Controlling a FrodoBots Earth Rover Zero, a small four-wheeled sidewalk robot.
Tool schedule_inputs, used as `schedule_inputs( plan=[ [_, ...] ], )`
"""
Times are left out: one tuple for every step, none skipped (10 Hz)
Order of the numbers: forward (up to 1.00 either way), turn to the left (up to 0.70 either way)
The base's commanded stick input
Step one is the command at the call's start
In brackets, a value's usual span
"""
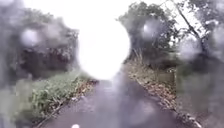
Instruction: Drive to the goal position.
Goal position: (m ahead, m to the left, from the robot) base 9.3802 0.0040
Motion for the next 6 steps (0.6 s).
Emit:
schedule_inputs(
  plan=[
    [0.85, 0.0],
    [0.85, 0.0],
    [0.85, 0.0],
    [0.85, 0.0],
    [0.85, 0.0],
    [0.85, 0.0]
  ],
)
